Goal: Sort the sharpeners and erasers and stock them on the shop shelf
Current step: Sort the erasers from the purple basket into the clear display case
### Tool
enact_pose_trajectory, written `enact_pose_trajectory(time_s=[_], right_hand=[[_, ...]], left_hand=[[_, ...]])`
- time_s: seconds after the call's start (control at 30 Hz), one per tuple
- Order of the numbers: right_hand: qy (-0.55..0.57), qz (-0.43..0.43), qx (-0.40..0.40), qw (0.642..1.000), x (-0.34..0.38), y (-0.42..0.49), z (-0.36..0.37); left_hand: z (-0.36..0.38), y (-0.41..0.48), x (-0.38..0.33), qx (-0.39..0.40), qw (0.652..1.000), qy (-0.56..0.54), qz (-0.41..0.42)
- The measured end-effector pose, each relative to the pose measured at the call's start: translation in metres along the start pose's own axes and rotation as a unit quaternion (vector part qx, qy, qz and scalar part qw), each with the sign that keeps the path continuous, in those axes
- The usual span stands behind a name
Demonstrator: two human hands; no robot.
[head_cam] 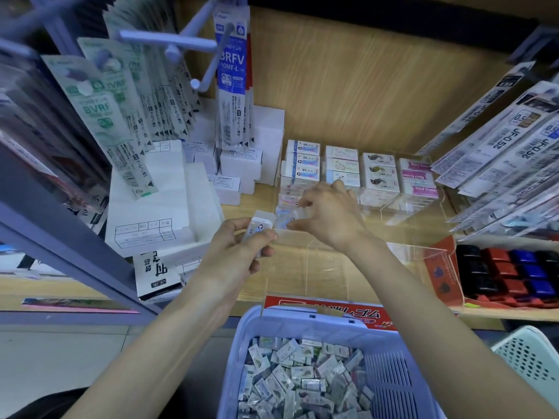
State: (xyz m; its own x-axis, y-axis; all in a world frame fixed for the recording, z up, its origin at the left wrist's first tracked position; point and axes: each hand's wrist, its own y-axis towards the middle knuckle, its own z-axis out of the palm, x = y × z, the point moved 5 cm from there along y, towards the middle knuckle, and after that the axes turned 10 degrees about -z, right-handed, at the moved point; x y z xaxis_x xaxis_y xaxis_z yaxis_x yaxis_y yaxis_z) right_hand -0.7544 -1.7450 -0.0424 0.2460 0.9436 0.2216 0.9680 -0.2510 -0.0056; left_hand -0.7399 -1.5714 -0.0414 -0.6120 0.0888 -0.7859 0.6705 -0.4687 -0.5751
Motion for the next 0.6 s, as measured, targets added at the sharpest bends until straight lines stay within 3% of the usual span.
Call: enact_pose_trajectory(time_s=[0.27,0.43,0.6], right_hand=[[-0.046,-0.043,0.101,0.993,0.0,-0.002,0.009],[0.032,-0.061,0.071,0.995,0.006,-0.015,-0.001],[0.008,-0.048,0.149,0.988,0.009,-0.026,0.003]], left_hand=[[0.0,0.0,0.0,-0.004,1.0,-0.003,-0.001],[-0.002,0.002,0.003,-0.009,1.0,0.017,0.006],[-0.002,0.004,0.006,0.01,0.999,0.031,0.011]])
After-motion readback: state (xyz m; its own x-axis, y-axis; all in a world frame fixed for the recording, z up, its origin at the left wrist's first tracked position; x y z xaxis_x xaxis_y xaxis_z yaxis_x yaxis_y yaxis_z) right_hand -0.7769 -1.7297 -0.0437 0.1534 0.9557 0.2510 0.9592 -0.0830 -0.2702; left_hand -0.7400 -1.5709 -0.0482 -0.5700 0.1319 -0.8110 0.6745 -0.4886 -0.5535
